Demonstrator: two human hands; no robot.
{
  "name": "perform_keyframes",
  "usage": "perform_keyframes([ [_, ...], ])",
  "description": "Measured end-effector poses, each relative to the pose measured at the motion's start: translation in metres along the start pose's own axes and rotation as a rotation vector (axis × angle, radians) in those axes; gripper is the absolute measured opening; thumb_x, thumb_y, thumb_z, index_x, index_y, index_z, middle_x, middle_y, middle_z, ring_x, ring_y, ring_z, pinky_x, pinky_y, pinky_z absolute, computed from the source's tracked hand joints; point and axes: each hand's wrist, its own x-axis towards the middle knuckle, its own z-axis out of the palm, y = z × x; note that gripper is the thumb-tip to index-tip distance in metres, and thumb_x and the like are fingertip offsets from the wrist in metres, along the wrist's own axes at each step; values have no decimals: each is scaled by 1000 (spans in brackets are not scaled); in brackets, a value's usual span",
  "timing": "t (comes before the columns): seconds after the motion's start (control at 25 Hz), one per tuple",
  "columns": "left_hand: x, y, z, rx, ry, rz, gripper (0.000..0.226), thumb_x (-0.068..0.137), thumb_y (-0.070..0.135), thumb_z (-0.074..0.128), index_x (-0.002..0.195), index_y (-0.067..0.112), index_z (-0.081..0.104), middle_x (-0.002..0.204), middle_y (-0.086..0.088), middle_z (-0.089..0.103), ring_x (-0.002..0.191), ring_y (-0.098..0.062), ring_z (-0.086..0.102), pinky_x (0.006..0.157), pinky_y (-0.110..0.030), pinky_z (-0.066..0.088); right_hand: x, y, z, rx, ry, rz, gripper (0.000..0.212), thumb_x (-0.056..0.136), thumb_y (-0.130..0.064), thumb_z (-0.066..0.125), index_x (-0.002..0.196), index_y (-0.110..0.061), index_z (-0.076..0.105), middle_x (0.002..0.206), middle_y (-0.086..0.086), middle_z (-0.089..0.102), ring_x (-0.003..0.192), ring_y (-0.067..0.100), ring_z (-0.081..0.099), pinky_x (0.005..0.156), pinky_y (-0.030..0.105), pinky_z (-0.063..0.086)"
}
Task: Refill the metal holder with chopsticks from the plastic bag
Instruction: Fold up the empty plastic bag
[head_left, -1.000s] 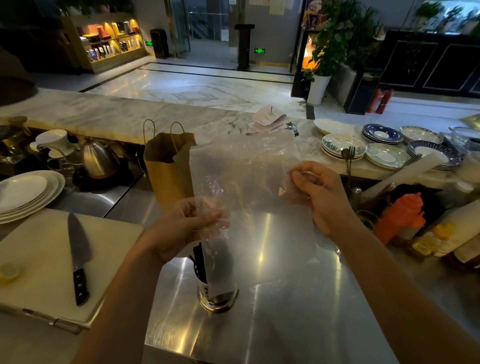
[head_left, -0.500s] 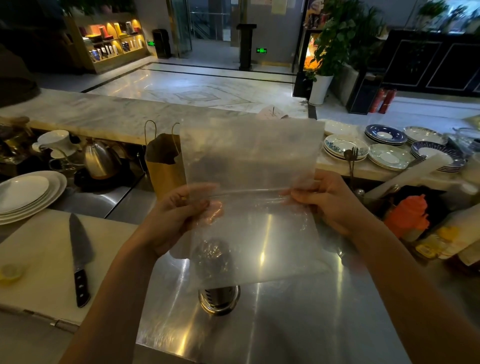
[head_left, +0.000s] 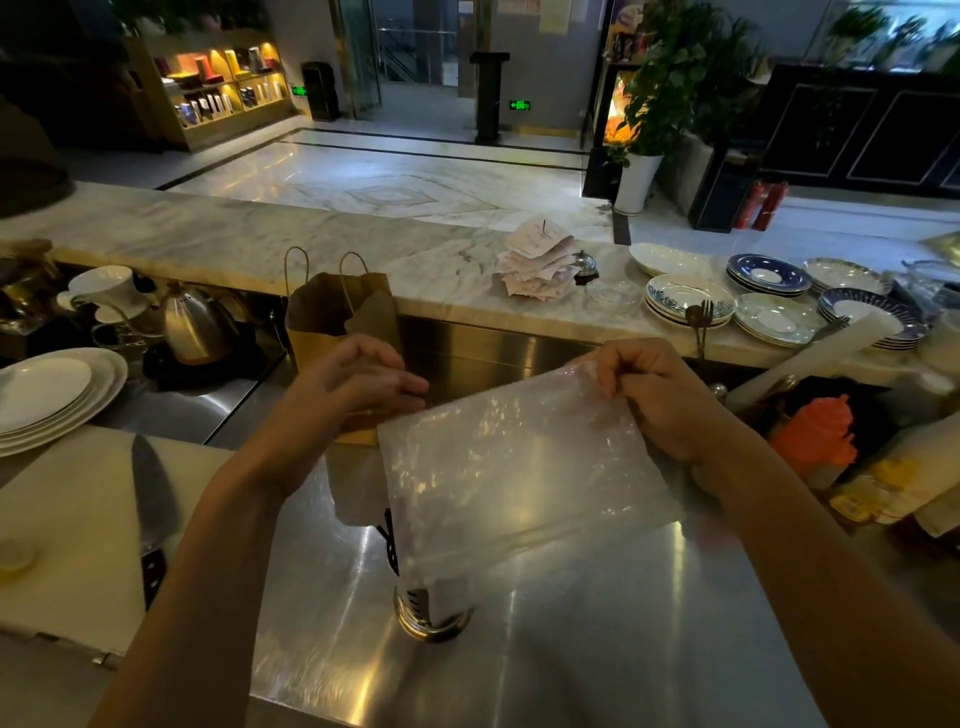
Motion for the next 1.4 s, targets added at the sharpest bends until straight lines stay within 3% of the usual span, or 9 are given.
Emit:
perform_keyframes([
  [0.12, 9, 16, 12, 378, -287, -26, 47, 80, 38, 68, 125, 36, 54, 113, 11, 69, 103, -5, 66, 79, -23, 54, 4, -14, 9, 67, -151, 8, 50, 84, 24, 36, 55, -10, 58, 94, 13, 70, 76, 24, 70, 54, 27, 55],
  [0.24, 13, 19, 38, 360, -522, -96, 33, 84, 24, 70, 117, 20, 63, 106, 2, 73, 92, -11, 71, 74, -22, 57, 10, -24, 23, 16, -138, -78, 33, 90, 13, 47, 84, -13, 67, 103, 19, 69, 87, 27, 69, 64, 33, 58],
  [0.36, 11, 11, 43, 224, -407, -41, 20, 84, 15, 67, 101, 4, 67, 95, -6, 76, 84, -18, 74, 71, -22, 57, 15, -22, 24, 101, 9, -23, 26, 99, -22, 50, 124, -22, 58, 103, 13, 72, 89, 28, 70, 72, 39, 57],
  [0.48, 7, 1, 37, 115, -213, -17, 20, 82, 19, 67, 98, 8, 67, 90, -4, 76, 81, -18, 73, 70, -25, 58, 10, -9, 18, 463, -18, 213, 61, 89, -56, 42, 136, -18, 50, 119, 14, 68, 103, 30, 68, 82, 46, 56],
  [0.56, 9, -5, 36, -14, -24, -39, 20, 81, 21, 68, 97, 9, 68, 89, -5, 76, 81, -22, 73, 69, -30, 60, 0, 5, 24, 675, -104, 257, 77, 81, -66, 40, 136, -13, 50, 122, 17, 66, 108, 32, 65, 89, 49, 54],
  [0.68, 13, -9, 46, -149, 194, -54, 17, 82, 22, 71, 96, 12, 69, 90, -7, 76, 82, -25, 74, 70, -36, 61, -5, 15, 44, 430, -158, 260, 49, 88, -43, 55, 129, -17, 52, 121, 16, 66, 107, 33, 66, 88, 48, 56],
  [0.84, 10, -11, 56, -188, 229, -70, 11, 87, 21, 67, 97, 16, 68, 91, -4, 76, 84, -23, 74, 69, -31, 61, -2, 3, 51, 227, -94, 171, 40, 90, -14, 61, 128, -16, 51, 106, 12, 72, 92, 33, 71, 69, 36, 59],
  [1.08, 3, 0, 43, -338, -59, -105, 27, 89, 18, 52, 113, 12, 61, 99, -5, 76, 91, -22, 73, 75, -32, 61, -3, -5, 37, 250, -96, 187, 46, 82, -21, 62, 127, -19, 53, 110, 13, 70, 93, 34, 71, 67, 37, 58],
  [1.4, 4, 0, 39, -305, -114, -89, 31, 82, 10, 59, 111, 17, 59, 96, 1, 76, 91, -20, 73, 73, -29, 60, -1, -6, 34, 288, -91, 185, 40, 86, -14, 61, 126, -19, 56, 108, 9, 71, 92, 25, 71, 64, 32, 57],
])
